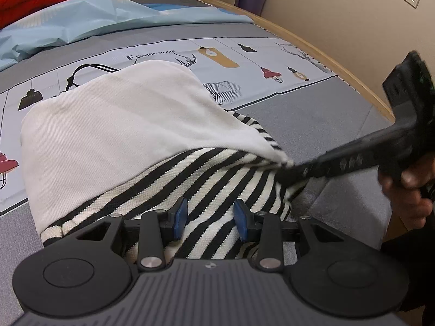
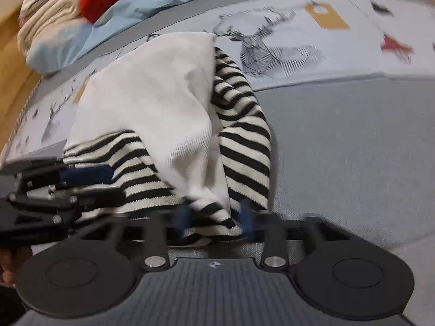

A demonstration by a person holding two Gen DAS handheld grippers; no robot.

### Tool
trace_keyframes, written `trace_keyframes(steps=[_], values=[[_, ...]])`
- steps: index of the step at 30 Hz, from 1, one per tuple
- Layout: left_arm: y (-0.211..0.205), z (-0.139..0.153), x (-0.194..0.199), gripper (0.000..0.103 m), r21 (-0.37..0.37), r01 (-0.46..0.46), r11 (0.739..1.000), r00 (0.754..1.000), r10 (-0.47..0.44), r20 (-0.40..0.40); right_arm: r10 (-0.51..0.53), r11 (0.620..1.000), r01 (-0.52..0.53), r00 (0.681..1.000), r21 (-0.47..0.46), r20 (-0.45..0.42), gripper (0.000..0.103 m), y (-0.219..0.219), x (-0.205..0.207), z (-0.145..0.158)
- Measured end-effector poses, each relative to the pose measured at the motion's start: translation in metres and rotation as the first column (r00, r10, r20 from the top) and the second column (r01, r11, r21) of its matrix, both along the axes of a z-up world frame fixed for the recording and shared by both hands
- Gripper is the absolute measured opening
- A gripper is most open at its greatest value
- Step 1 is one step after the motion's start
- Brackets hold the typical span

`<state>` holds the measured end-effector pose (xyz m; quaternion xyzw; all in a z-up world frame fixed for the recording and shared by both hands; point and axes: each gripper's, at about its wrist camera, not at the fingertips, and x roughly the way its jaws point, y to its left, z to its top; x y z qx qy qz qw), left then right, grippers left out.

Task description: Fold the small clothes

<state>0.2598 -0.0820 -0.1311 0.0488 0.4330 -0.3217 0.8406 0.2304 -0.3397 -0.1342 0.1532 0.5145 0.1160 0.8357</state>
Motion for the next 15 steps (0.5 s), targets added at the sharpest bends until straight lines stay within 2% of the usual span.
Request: trace_keyframes(steps=[4,7,9,12,14,15], values=[[0.004,0.004,0.001,0.041,-0.016,0.015,1.000,1.000,-0.015,-0.021,-0.025,0.997,0.021,0.998,0.079,0.055,0.003,-0.014,-0.007,0.016],[0.006,0.015,-0.004,0.041,-0.015,0.040,0.999,0.999,-0.041,-0.006,-0.010,0.997,0.007,1.000,0.073,0.029,0.002,-0.021,-0.015,0.018],[0.016,0.026,-0.007,0.041,-0.036,0.020,0.999,1.000,-0.019,0.010,-0.032,0.997,0.034,0.999,0.073,-0.035,0.002,-0.029,-0.016,0.007],[0.038,0.045,-0.010,0.041,-0.070,-0.040,0.997,0.999,0.042,0.033,-0.029,0.997,0.031,0.999,0.069,-0.037,0.002,-0.027,-0.015,0.004],[0.052,0.049,-0.011,0.041,-0.050,-0.078,0.996,0.997,0.080,0.020,-0.024,0.998,0.026,0.999,0.062,-0.030,0.002,-0.024,-0.016,0.005],[0.054,0.045,-0.010,0.041,-0.014,-0.091,0.996,0.996,0.091,0.004,-0.024,0.998,0.025,0.999,0.056,-0.030,0.002,-0.023,-0.016,0.005]])
